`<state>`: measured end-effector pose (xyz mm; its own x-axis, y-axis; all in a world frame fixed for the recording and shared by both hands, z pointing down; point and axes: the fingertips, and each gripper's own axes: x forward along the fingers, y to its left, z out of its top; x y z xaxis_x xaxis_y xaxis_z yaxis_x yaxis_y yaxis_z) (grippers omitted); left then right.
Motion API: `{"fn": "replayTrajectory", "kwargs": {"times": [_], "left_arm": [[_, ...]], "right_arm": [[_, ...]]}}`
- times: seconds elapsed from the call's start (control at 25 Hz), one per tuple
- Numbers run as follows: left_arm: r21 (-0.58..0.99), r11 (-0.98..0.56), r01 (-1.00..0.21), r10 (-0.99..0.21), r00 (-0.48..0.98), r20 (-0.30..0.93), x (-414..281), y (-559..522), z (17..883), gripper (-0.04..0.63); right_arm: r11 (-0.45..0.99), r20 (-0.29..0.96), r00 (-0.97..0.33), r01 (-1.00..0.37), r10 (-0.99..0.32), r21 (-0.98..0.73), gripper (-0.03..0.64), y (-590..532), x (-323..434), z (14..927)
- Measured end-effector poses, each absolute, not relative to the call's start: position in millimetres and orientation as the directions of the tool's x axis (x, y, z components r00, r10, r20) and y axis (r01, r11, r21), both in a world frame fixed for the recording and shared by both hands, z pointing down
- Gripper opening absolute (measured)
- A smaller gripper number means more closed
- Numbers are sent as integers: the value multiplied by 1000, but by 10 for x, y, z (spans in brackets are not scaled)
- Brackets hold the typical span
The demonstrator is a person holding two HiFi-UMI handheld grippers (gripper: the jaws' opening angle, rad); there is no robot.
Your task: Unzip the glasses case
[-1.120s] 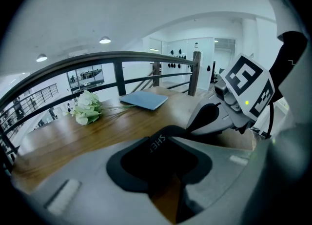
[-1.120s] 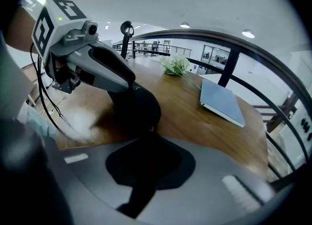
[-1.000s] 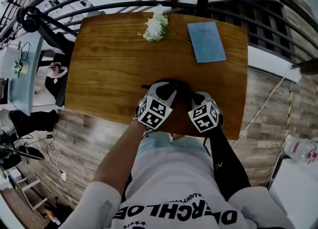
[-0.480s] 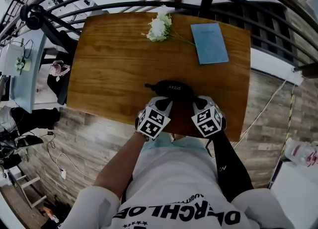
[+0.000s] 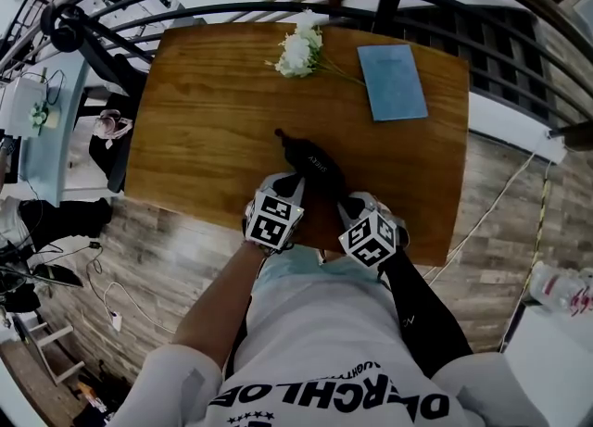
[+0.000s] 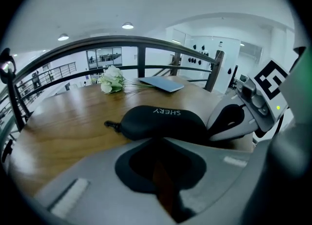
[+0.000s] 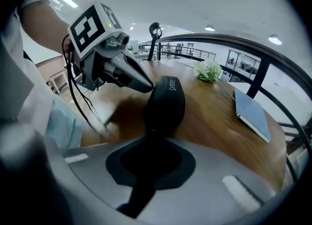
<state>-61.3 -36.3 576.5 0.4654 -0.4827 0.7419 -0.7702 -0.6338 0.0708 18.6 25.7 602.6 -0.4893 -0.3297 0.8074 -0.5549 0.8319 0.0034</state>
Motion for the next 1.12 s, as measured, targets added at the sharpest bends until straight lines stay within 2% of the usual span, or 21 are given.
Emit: {"fn": "replayTrajectory", "kwargs": {"times": [0.12, 0.2, 0.24, 0.32, 1.12], "left_arm": [[51, -601, -798, -539, 451, 711, -618, -433, 5592, 58], [30, -593, -805, -587, 457, 668, -525, -543, 5436, 158], [31, -598, -801, -594, 469, 654, -453, -589, 5390, 184], [41, -621, -783, -574, 490, 655, -297, -651, 5394, 209], [66, -649, -758, -557, 533, 637, -223, -668, 5462, 212]], "right_arm": [[835, 805, -494, -550, -328, 3, 31, 262, 169, 6022], [836, 805, -493, -548, -330, 7, 31, 252, 166, 6021], [836, 805, -493, -549, -330, 7, 31, 249, 160, 6024], [836, 805, -492, -549, -330, 6, 31, 244, 150, 6029], [815, 810, -453, -577, -372, 52, 31, 186, 203, 6030]]}}
